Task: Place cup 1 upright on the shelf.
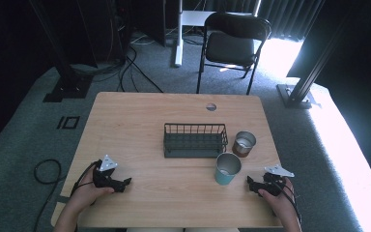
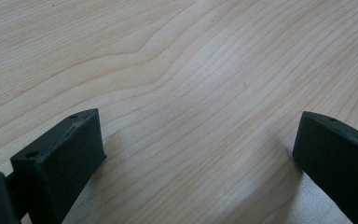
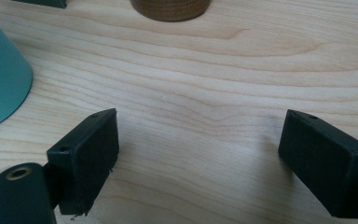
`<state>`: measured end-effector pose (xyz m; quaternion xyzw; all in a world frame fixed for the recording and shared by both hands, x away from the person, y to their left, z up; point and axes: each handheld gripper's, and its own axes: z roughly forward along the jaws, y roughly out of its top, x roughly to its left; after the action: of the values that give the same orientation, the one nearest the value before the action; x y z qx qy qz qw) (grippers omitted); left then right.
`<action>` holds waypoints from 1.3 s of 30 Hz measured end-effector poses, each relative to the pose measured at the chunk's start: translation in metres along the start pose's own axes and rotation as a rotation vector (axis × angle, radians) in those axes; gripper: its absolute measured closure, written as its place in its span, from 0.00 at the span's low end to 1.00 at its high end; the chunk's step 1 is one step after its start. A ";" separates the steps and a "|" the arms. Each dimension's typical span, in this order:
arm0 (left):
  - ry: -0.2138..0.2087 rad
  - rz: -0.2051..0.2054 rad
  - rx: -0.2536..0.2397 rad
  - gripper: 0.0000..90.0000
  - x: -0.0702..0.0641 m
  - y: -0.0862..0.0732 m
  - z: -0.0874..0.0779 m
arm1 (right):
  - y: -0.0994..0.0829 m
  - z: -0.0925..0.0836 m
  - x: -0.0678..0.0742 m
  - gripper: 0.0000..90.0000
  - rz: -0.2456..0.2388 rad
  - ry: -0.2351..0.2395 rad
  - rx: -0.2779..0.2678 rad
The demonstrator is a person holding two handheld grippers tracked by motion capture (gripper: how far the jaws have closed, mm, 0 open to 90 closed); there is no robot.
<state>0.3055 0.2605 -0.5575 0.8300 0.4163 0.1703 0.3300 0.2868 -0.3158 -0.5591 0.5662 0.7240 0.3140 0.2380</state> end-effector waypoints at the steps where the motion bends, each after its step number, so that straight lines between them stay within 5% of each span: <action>1: 0.000 0.000 0.000 0.03 0.000 0.000 0.000 | 0.000 0.000 0.000 0.13 0.000 0.000 0.000; 19: 0.002 -0.002 0.008 0.03 0.000 0.001 0.000 | 0.000 0.000 0.000 0.13 -0.001 0.000 0.000; 39: -0.084 0.104 -0.084 0.03 -0.022 0.027 0.004 | 0.000 0.000 0.000 0.13 -0.001 0.000 0.000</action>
<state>0.3103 0.2292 -0.5414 0.8424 0.3508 0.1697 0.3722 0.2869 -0.3159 -0.5591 0.5659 0.7243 0.3138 0.2381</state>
